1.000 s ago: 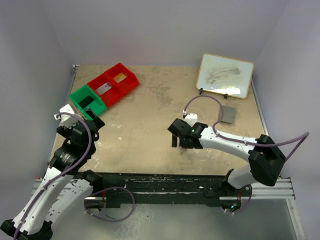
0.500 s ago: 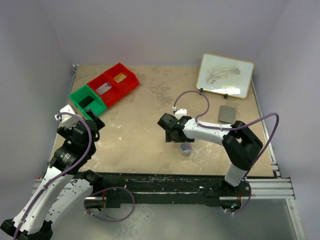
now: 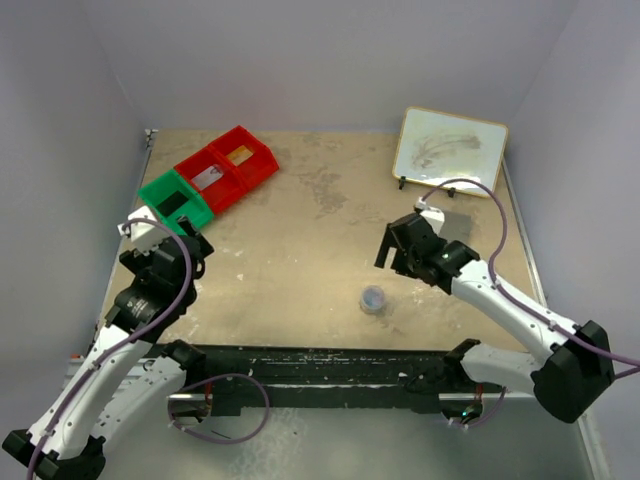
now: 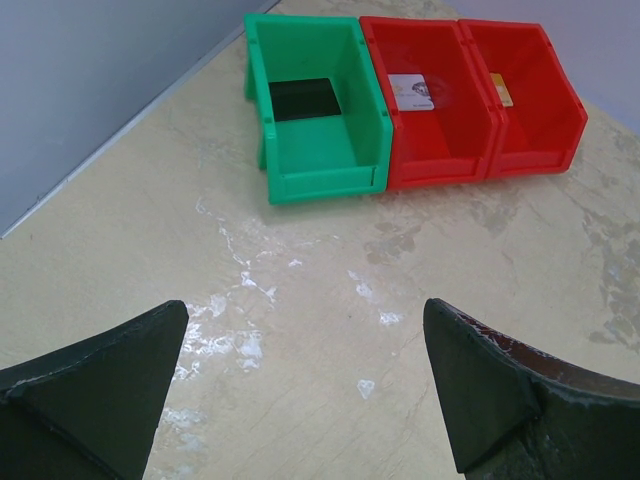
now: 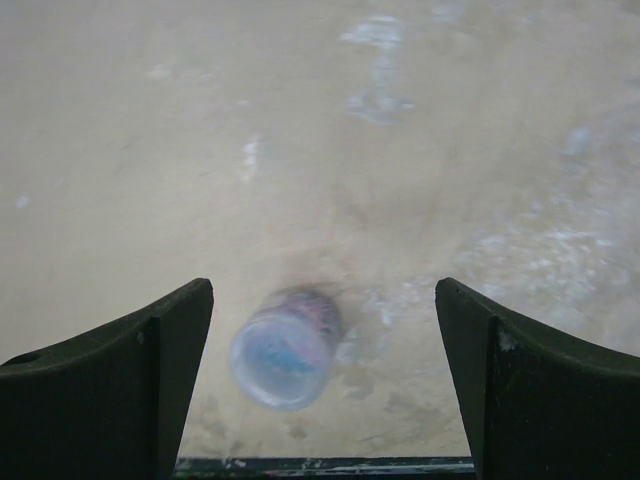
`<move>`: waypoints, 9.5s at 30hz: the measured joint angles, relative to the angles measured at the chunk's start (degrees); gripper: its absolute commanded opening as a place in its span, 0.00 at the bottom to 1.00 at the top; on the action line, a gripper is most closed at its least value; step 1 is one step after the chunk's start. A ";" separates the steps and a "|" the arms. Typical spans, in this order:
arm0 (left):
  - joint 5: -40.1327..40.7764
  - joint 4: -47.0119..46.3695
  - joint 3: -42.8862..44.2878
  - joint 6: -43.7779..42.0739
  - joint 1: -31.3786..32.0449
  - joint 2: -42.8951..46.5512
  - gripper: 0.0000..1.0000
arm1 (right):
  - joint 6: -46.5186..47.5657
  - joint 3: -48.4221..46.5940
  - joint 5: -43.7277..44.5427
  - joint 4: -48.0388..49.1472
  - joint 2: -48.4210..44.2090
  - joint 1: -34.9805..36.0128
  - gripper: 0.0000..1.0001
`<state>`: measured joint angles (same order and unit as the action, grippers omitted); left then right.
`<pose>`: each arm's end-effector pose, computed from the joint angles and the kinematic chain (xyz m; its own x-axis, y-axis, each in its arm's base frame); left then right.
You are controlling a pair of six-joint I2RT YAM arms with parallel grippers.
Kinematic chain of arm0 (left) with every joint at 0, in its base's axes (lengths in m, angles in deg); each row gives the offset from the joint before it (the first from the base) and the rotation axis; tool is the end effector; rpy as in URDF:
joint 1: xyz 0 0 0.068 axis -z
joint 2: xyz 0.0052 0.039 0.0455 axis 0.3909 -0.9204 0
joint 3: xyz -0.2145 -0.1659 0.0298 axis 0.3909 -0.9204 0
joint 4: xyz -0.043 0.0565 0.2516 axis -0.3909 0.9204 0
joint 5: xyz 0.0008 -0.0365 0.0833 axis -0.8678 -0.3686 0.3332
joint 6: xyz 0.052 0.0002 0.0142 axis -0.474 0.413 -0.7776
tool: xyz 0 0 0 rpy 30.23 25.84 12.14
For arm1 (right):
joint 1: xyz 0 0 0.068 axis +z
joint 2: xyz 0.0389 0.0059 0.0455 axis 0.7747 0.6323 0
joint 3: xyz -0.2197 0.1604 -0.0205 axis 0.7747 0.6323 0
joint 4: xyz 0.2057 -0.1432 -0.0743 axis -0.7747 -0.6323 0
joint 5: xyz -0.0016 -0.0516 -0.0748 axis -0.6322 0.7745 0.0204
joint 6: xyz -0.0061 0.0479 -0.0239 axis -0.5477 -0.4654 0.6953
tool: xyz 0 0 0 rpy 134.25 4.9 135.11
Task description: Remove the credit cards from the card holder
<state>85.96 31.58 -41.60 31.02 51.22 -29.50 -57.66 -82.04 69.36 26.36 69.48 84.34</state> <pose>0.1191 -0.0324 0.3155 -0.1460 -0.4023 -0.9038 -0.5316 0.8024 -0.2712 0.1955 0.1128 0.2484 -0.6609 0.3952 -0.6380 0.2998 0.9184 0.2582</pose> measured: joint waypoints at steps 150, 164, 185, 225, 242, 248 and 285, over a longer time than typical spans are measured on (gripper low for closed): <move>-30.56 -25.49 30.49 -5.03 -0.66 -71.54 0.13 | 23.23 -13.94 -17.00 23.06 31.78 -48.63 0.96; -30.10 -28.15 26.29 -6.08 7.21 -68.65 0.13 | 30.23 -13.73 -28.00 32.24 38.34 -48.63 0.72; -26.45 -30.40 26.60 -4.50 16.24 -71.67 0.16 | 27.65 1.79 -34.88 39.85 25.00 -35.52 0.23; -26.36 -35.80 17.88 8.22 16.94 -54.84 0.71 | 17.42 9.49 -20.33 20.28 -0.39 -4.59 0.11; -10.60 -19.21 -9.75 22.80 16.94 -11.02 0.76 | 1.07 -12.41 7.58 5.97 23.12 24.04 0.17; -5.90 -9.01 -8.46 27.52 16.94 -5.05 0.75 | -1.14 -20.90 9.77 2.80 32.52 27.96 0.25; -51.65 -41.97 -3.43 -9.05 20.24 -39.39 0.58 | -1.88 16.20 -19.34 33.79 2.38 8.35 0.69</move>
<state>34.32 -10.39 -45.03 21.97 71.46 -68.89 -59.54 -65.84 50.01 60.15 71.87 92.69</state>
